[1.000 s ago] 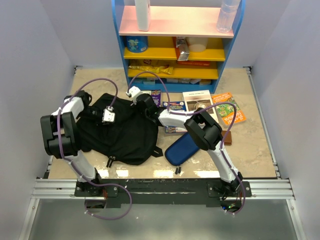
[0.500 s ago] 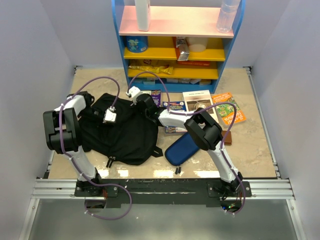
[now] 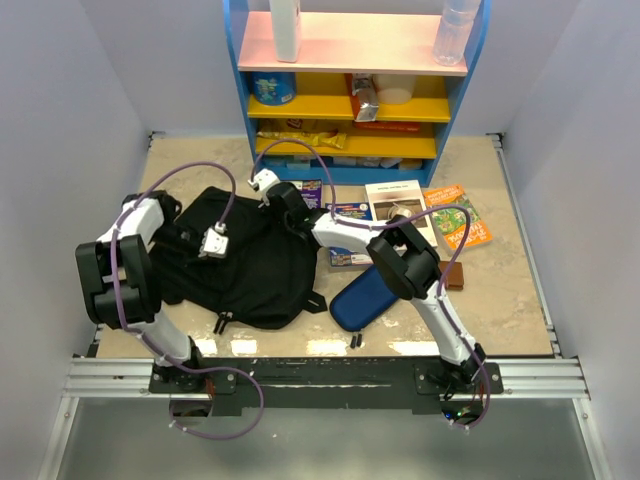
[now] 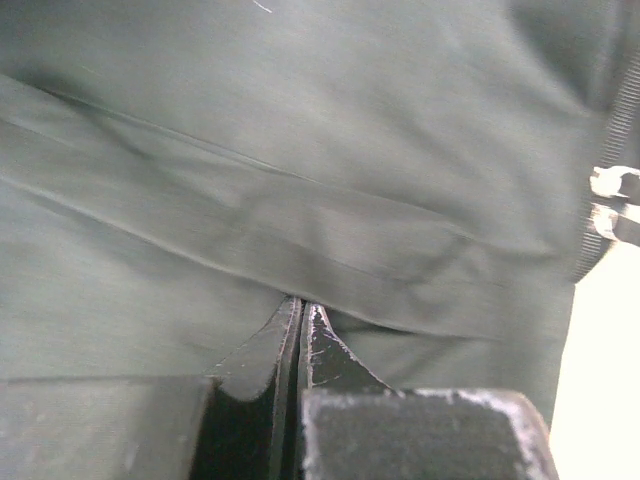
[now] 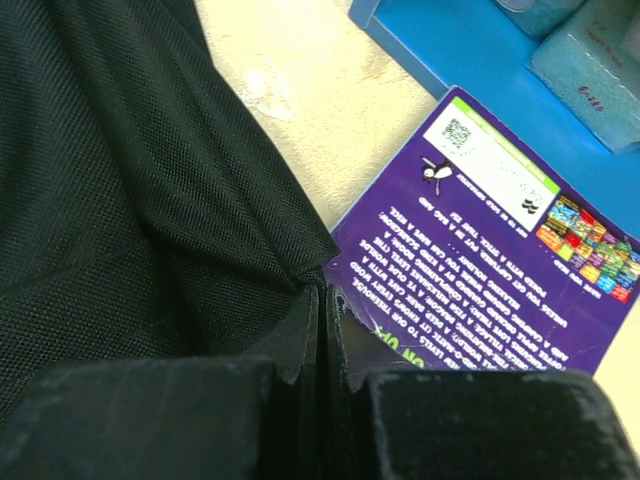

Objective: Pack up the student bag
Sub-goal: Unzip the student bag at the center of the board.

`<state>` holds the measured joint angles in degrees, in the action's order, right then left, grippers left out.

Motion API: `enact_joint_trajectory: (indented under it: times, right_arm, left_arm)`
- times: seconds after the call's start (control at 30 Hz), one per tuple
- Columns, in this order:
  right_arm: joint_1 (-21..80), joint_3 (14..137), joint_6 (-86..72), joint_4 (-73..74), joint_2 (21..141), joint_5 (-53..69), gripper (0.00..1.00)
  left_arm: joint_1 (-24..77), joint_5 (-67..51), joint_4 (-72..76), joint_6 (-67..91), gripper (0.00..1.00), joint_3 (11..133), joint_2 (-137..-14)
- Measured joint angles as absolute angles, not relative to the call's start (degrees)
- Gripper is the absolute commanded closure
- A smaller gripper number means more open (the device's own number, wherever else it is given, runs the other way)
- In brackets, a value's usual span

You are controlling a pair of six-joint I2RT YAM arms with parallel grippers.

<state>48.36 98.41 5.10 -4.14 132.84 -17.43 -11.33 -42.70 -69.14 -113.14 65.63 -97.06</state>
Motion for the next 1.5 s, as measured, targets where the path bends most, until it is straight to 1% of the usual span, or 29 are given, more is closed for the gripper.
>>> enact_joint_trajectory:
  times: [0.23,0.43,0.47,0.5,0.53,0.57,0.6,0.63,0.67,0.7,0.73,0.77,0.9,0.97,1.03,1.2,1.3,1.33,1.4,1.43,1.5]
  right_arm:
    - [48.6,101.21,3.9,-1.37,134.06,-19.86,1.0]
    - [49.32,104.4,3.36,0.75,135.83,-22.96,1.0]
    - [49.43,104.53,3.18,0.89,135.87,-23.49,0.97]
    - [49.47,104.55,2.9,0.91,135.87,-23.92,0.86]
    - [49.5,104.55,2.59,0.89,135.87,-24.12,0.72]
    - [49.5,104.55,2.24,0.86,135.85,-24.43,0.49]
    - [49.5,104.38,2.02,0.49,135.79,-25.28,0.42]
    - [49.45,103.88,1.72,-0.05,135.52,-26.5,0.36]
    - [49.3,103.15,1.54,-0.43,134.96,-27.68,0.29]
    - [49.06,102.24,1.34,-0.75,134.17,-28.23,0.26]
    - [48.95,101.54,1.06,-0.89,133.51,-28.56,0.25]
    - [48.86,100.88,0.95,-0.91,132.68,-29.17,0.24]
    - [49.5,99.83,-0.43,-0.71,129.88,-30.89,0.25]
    - [50.33,99.83,-1.67,-0.86,128.7,-32.29,0.26]
    - [51.42,99.83,-2.7,-1.17,127.83,-33.69,0.27]
    - [55.0,99.83,-4.99,-1.08,127.59,-36.49,0.31]
    - [56.71,99.83,-6.92,-0.75,127.55,-36.97,0.35]
    - [56.97,99.81,-7.42,-0.45,127.52,-36.95,0.38]
    - [57.14,99.15,-9.45,0.27,126.96,-36.64,0.41]
    - [57.06,98.24,-10.66,0.75,126.15,-36.05,0.44]
    - [56.71,95.11,-13.87,2.2,123.5,-34.22,0.47]
  left_arm:
    - [-17.54,-38.37,-70.61,-113.38,1.0,58.26,-92.77]
    - [-19.29,-35.4,-70.89,-113.62,1.0,55.02,-86.04]
    - [-19.4,-35.14,-70.98,-113.65,1.0,54.7,-85.3]
    - [-19.46,-34.94,-71.07,-113.65,1.0,54.39,-84.79]
    - [-19.51,-34.89,-71.07,-113.65,0.99,54.11,-84.51]
    - [-19.51,-34.94,-71.07,-113.65,0.94,53.89,-84.47]
    - [-19.51,-34.92,-71.07,-113.62,0.9,53.74,-84.53]
    - [-19.57,-35.11,-71.2,-113.62,0.87,53.69,-84.73]
    - [-19.66,-35.38,-71.5,-113.6,0.81,53.71,-85.06]
    - [-19.81,-35.77,-71.92,-113.6,0.63,53.8,-85.56]
    - [-19.9,-36.34,-72.16,-113.65,0.54,53.95,-86.11]
    - [-19.99,-37.17,-72.6,-113.75,0.5,54.3,-86.89]
    - [-20.23,-42.17,-73.97,-113.36,0.48,58.08,-89.97]
    - [-20.49,-45.3,-74.22,-113.27,0.45,61.08,-91.33]
    - [-21.17,-48.73,-74.19,-112.97,0.45,63.81,-92.84]
    - [-23.66,-56.12,-74.17,-111.0,0.52,68.53,-98.59]
    - [-24.32,-58.89,-73.73,-111.09,0.58,68.51,-101.21]
    - [-24.34,-59.92,-73.06,-111.02,0.6,68.2,-101.75]
    - [-24.36,-61.49,-71.02,-110.54,0.6,67.16,-102.06]
    - [-24.36,-62.02,-69.71,-110.28,0.61,66.61,-102.06]
    - [-24.14,-62.67,-66.26,-108.88,0.62,65.21,-102.02]
